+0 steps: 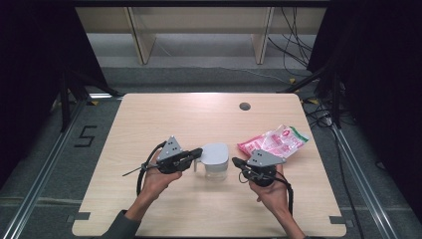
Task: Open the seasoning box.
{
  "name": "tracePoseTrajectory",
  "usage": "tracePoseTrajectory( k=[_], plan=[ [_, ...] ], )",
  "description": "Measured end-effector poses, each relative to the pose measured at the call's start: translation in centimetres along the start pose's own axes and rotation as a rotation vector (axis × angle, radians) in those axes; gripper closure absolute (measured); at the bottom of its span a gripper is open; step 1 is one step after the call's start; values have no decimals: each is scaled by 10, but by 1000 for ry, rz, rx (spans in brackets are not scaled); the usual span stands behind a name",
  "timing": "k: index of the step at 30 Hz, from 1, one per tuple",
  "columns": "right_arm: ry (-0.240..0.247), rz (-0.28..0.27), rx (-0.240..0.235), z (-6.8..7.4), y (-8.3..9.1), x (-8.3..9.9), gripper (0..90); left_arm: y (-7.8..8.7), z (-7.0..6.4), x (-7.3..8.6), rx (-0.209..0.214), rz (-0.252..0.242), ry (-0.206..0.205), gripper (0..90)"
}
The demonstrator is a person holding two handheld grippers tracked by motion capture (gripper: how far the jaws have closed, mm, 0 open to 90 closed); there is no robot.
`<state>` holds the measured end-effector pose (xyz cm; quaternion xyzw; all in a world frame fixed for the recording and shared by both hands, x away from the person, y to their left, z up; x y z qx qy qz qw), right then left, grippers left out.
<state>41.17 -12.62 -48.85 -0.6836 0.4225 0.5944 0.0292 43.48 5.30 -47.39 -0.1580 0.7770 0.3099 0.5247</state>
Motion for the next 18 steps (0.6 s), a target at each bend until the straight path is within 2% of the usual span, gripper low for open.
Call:
tracePoseTrajectory(
  k=[2, 5, 9, 12, 13, 15, 16, 17, 18],
  plan=[
    [31, -12, 6, -2, -2, -2, 900, 0, 0, 0, -2, -3, 1, 876],
    [9, 2, 5, 1, -3, -2, 900, 0, 0, 0, -2, -3, 3, 876],
    [14, 1, 5, -1, -6, -2, 900, 1, 0, 1, -2, -4, 14, 876],
    [22, 10, -21, 1, -7, -2, 900, 1, 2, 1, -1, -3, 18, 876],
    [27, 2, -9, 0, -7, -3, 900, 1, 2, 1, 0, -6, 22, 876],
    [-1, 12, -11, 2, -6, -3, 900, 1, 1, 1, -6, -4, 13, 876],
    [7, 5, -7, 2, -7, -4, 900, 1, 0, 1, -7, -3, 10, 877],
    [41, -5, -2, 0, -8, -6, 900, 1, 0, 1, -6, -1, 4, 877],
    [45, -6, 2, 0, -8, -7, 900, 1, 0, 1, -6, -2, 9, 876]
  ],
)
Point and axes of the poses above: each handheld gripper's, and its own axes: y roughly backward along the jaws, x roughly out of its underside, z roughly to its left, the point moved 8 cm from there along -y, roughly forward along the jaws, and after that the axes turned 14 degrees about y, right-handed, at the moved point
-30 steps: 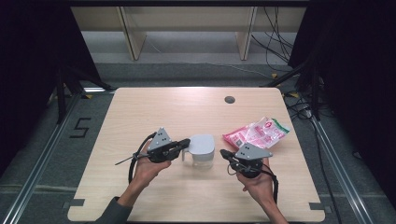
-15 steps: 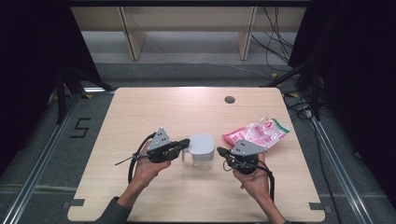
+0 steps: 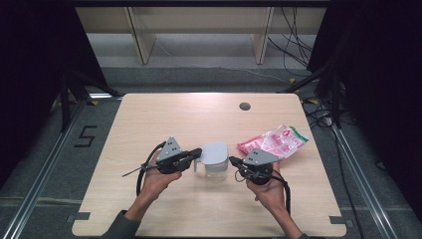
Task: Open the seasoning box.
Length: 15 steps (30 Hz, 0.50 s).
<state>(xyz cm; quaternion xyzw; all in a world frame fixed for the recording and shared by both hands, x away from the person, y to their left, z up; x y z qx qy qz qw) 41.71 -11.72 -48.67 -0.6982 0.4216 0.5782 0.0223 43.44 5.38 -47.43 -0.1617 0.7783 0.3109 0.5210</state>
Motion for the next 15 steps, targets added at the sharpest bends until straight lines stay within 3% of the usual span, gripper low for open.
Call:
tracePoseTrajectory(
  k=[6, 7, 9, 13, 15],
  plan=[
    [1, 3, -1, 3, 1, -5, 900, 1, 2, 0, -3, 2, 2, 868],
    [19, 1, 0, 3, 1, -6, 900, 1, 2, 0, -6, 2, -3, 858],
    [13, -12, 10, 4, 2, -9, 900, 2, 5, 0, -12, 2, -10, 815],
    [31, -30, -11, 5, 2, -16, 900, 8, 6, 1, 16, -1, -2, 680],
    [37, -30, -13, 7, 0, -18, 900, 13, 7, 2, 8, -1, -31, 614]
  ],
)
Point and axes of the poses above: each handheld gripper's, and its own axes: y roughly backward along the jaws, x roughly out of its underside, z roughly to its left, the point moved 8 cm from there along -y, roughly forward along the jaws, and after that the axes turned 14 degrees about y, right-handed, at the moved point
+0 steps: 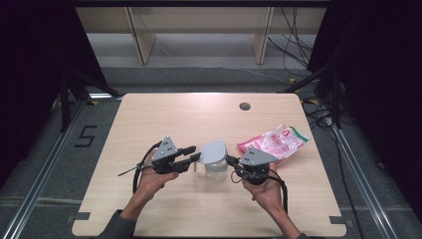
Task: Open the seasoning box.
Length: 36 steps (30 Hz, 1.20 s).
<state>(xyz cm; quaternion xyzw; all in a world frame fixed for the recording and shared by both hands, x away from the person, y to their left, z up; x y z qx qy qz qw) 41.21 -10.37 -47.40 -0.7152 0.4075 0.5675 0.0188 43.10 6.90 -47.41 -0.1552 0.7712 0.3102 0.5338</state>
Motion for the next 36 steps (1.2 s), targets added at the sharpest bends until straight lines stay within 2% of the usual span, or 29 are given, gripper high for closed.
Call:
tracePoseTrajectory(
  k=[3, 6, 9, 11, 12, 15, 17, 21, 22, 23, 24, 25, 27, 28, 29, 30, 32, 34, 35, 36],
  plan=[
    [9, -8, 1, 1, -1, -4, 900, 11, 1, 5, 2, -4, 15, 513],
    [7, -35, 11, 1, -2, -11, 900, 21, 4, 15, -39, 11, 34, 441],
    [8, -34, 1, 3, -4, -15, 900, 27, 3, 24, -49, 22, 24, 406],
    [19, -36, -9, 5, -4, -19, 900, 33, 2, 35, -54, 33, 31, 372],
    [5, -41, 2, 6, -5, -21, 900, 35, 2, 37, -63, 32, 41, 361],
    [33, -48, -15, 9, -9, -26, 900, 38, 4, 40, -76, 35, 50, 340],
    [38, -60, -9, 11, -13, -30, 900, 37, 4, 43, -79, 43, 54, 329],
    [48, -63, -23, 16, -17, -34, 900, 37, 4, 48, -94, 61, 39, 318],
    [55, -63, -31, 19, -20, -36, 900, 36, 3, 50, -93, 60, 55, 313],
    [50, -68, -33, 21, -21, -38, 900, 36, 3, 52, -102, 67, 44, 311],
    [54, -73, -35, 22, -22, -39, 900, 36, 2, 53, -95, 66, 51, 309],
    [38, -66, -37, 25, -22, -40, 900, 36, 3, 54, -100, 71, 47, 308],
    [85, -76, -37, 24, -23, -42, 900, 37, 3, 55, -104, 65, 61, 303],
    [63, -74, -52, 27, -23, -42, 900, 37, 3, 56, -103, 62, 64, 300],
    [77, -78, -40, 25, -23, -42, 900, 37, 3, 57, -103, 62, 66, 300],
    [55, -76, -48, 26, -23, -42, 900, 39, 4, 58, -112, 71, 60, 300],
    [45, -73, -42, 25, -22, -40, 894, 39, 5, 58, -112, 59, 67, 299],
    [49, -75, -34, 21, -21, -39, 862, 40, 5, 59, -115, 59, 72, 297],
    [41, -70, -26, 18, -19, -37, 840, 41, 5, 59, -117, 60, 62, 295],
    [34, -70, -20, 15, -17, -34, 797, 41, 4, 59, -108, 56, 67, 293]
  ],
)
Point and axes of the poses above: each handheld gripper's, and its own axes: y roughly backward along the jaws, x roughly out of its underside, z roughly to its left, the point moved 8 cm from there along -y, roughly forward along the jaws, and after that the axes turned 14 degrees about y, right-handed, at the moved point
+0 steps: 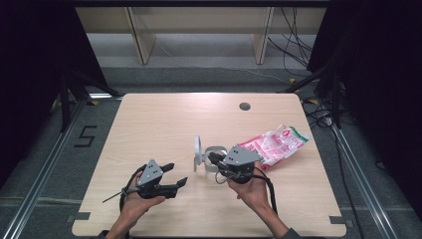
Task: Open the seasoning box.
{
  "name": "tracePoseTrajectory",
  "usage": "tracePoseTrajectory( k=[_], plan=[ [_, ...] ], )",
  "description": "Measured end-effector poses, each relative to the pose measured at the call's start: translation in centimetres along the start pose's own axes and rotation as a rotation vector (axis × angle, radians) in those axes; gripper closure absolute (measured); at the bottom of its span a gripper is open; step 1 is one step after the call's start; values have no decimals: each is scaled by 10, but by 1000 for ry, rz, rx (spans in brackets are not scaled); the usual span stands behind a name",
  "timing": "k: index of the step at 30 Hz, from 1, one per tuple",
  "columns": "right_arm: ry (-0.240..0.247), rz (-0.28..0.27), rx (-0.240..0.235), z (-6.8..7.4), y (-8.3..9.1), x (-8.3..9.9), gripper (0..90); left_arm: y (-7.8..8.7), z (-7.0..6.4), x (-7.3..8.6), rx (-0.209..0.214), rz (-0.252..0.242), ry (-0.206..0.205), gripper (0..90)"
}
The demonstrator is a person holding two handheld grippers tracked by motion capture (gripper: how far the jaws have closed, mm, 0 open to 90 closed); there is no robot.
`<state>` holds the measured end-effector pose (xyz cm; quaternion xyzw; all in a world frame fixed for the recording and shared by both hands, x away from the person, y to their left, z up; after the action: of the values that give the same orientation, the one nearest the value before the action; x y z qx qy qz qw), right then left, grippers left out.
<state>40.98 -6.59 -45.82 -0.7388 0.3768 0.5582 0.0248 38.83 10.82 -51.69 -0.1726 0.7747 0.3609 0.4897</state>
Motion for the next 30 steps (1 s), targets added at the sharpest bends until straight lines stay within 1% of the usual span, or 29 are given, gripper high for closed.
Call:
tracePoseTrajectory(
  k=[1, 2, 3, 4, 5, 6, 7, 8, 9, 10, 11, 12, 13, 15, 17, 18, 19, 20, 21, 22, 23, 24, 25, 26, 27, 28, 29, 30],
  plan=[
    [-18, 1, 17, -4, 3, 3, 746, 1, 0, 0, -6, -4, 1, 290],
    [-34, 10, 27, -8, 7, 7, 721, 1, 1, 1, -9, -6, -4, 286],
    [-58, 11, 46, -12, 10, 12, 682, 1, 1, 2, -3, -8, 6, 282],
    [-84, 25, 69, -17, 15, 19, 619, 1, 1, 3, -5, -3, 5, 279],
    [-99, 36, 78, -21, 18, 23, 582, 0, 1, 3, -9, -2, 4, 275],
    [-128, 43, 76, -22, 22, 28, 556, 0, 1, 5, -13, 5, -1, 271],
    [-136, 39, 107, -28, 25, 33, 532, 0, 0, 5, -7, 5, 1, 264],
    [-170, 50, 123, -30, 30, 38, 508, -1, 0, 6, -15, 1, 1, 247],
    [-170, 50, 123, -30, 30, 38, 508, -1, 0, 6, -15, 1, 1, 234],
    [-208, 62, 158, -39, 39, 47, 468, 0, -1, 7, -14, 4, 4, 233],
    [-227, 61, 171, -41, 41, 50, 452, 2, -1, 8, -16, 7, -2, 231],
    [-245, 50, 179, -45, 44, 52, 442, 2, -1, 8, -19, 3, 4, 224],
    [-252, 54, 178, -48, 46, 55, 427, 2, -1, 8, -20, -3, 3, 209],
    [-259, 70, 217, -54, 52, 61, 403, 3, -2, 10, -27, -4, 11, 200],
    [-300, 79, 229, -56, 56, 66, 361, 3, -4, 12, -13, -1, 19, 185],
    [-317, 85, 244, -58, 59, 69, 346, 4, -3, 13, -16, 6, 18, 184],
    [-315, 78, 251, -60, 60, 71, 330, 5, -3, 12, -22, 4, 19, 182],
    [-316, 94, 256, -62, 63, 75, 316, 6, -4, 12, -16, -3, 30, 177],
    [-319, 106, 266, -64, 67, 79, 305, 7, -3, 11, -15, -4, 27, 174],
    [-343, 110, 277, -65, 69, 82, 297, 8, -3, 11, -16, -2, 26, 173],
    [-338, 102, 291, -68, 72, 85, 283, 8, -3, 11, -11, -8, 34, 170],
    [-353, 123, 298, -69, 76, 89, 265, 8, -3, 10, -10, -12, 37, 166],
    [-344, 109, 320, -74, 78, 92, 261, 8, -3, 11, -13, -7, 40, 163],
    [-366, 125, 341, -76, 81, 95, 251, 8, -3, 11, -11, -7, 41, 163],
    [-364, 131, 356, -78, 84, 98, 232, 8, -3, 10, -10, -12, 46, 162],
    [-371, 134, 359, -80, 86, 101, 217, 7, -4, 10, -8, -11, 47, 162],
    [-348, 138, 376, -85, 90, 105, 217, 8, -4, 10, -5, -9, 46, 161],
    [-367, 141, 391, -87, 93, 108, 216, 8, -4, 10, -11, -9, 39, 161]
  ],
)
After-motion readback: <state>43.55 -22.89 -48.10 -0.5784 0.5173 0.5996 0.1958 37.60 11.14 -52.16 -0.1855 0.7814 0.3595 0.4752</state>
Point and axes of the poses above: each handheld gripper's, and its own axes: y roughly backward along the jaws, x roughly out of its underside, z roughly to its left, the point moved 8 cm from there along -y, roughly forward along the jaws, and after that the axes turned 14 degrees about y, right-handed, at the moved point
